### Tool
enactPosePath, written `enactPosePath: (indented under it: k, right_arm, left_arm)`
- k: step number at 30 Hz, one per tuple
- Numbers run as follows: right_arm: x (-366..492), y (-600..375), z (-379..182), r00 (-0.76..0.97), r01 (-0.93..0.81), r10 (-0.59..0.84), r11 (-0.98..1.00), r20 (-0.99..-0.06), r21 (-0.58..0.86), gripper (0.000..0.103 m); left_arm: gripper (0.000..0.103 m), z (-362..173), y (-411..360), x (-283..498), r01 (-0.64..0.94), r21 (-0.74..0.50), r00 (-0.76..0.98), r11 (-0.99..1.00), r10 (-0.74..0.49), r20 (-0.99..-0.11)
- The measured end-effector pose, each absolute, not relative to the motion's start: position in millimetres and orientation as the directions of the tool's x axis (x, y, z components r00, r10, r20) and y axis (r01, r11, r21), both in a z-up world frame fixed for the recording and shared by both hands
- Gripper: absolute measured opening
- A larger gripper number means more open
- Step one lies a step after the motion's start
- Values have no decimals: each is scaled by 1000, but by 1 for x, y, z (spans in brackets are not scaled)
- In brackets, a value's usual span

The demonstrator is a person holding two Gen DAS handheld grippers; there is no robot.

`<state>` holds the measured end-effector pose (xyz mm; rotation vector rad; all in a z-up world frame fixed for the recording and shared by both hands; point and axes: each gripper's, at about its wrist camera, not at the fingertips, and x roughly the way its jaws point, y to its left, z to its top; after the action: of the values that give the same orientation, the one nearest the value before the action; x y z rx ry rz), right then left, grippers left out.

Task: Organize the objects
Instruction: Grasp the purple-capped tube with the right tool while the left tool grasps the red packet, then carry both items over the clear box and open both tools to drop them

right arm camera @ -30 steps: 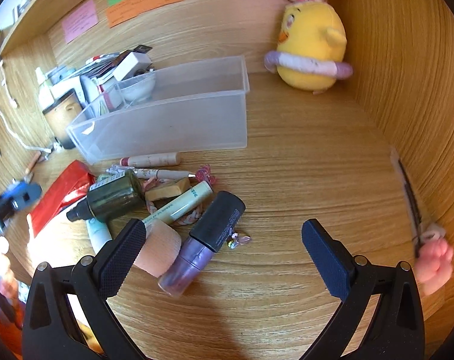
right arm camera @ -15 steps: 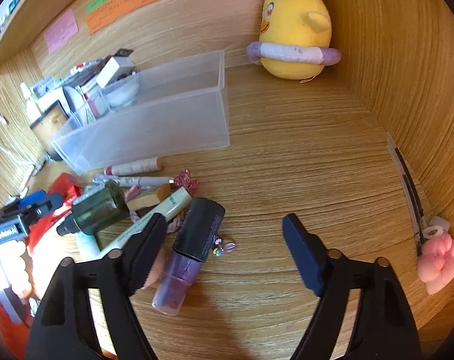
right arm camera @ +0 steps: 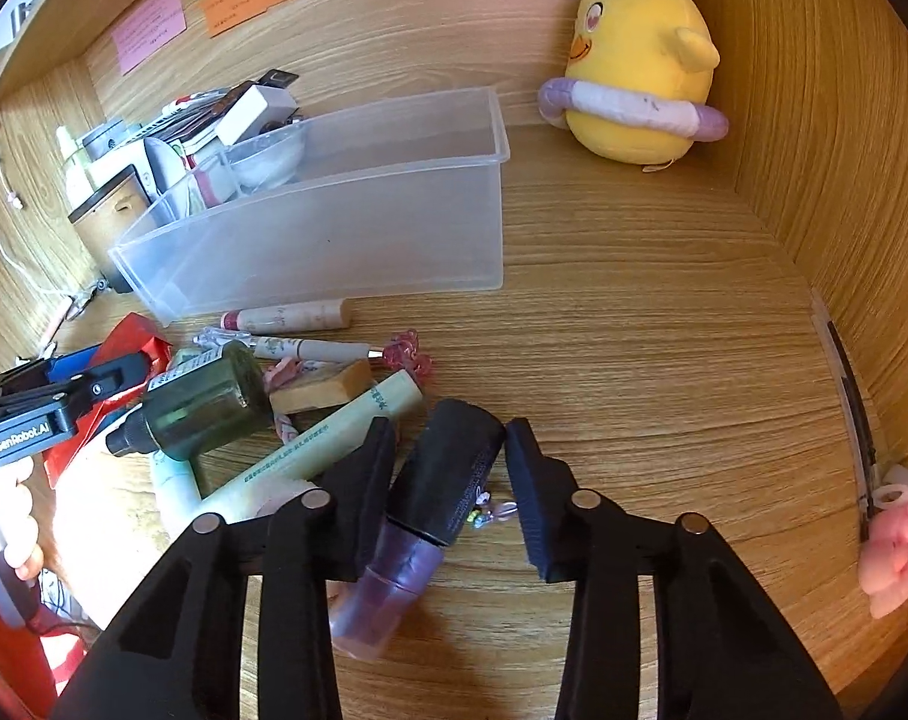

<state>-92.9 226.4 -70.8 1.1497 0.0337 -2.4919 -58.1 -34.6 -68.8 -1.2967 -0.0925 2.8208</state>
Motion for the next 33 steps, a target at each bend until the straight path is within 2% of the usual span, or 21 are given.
enactPosePath:
  k: [3,4,5,6,19,33]
  right_arm:
    - [-93,227,-70,-591,363,-340,-922,-732,136,25]
    - [-93,227,-70,-594,361,-337,-923,-730,133,25]
    - [-93,228,-70,-597,359,-337,-924,-728,133,25]
    - [-93,230,-69,-598,357,-339,-924,-726,137,25]
    - [-95,252,-38,-658,339,-363,-925,-660,171,24]
    - [-107,252,16,-747,361,-372,-923,-551,133,24]
  left_arm:
    - [65,-69,-31,-61,-16,-58,-648,-998,54,-760]
    - [62,-70,-30,-63,-16,-53,-647,-998,51,-761]
    - [55,-70,-28,-65,-16,-45,-645,-999,45,-763]
    - [54,-71,-28,-65,-18,-41,-643,-999,43,-764]
    - [54,-41,-37,-42,52,-76,-730,-996,14,-683]
    - [54,0,-48,-43,70,-138,-806,-988,25,-591]
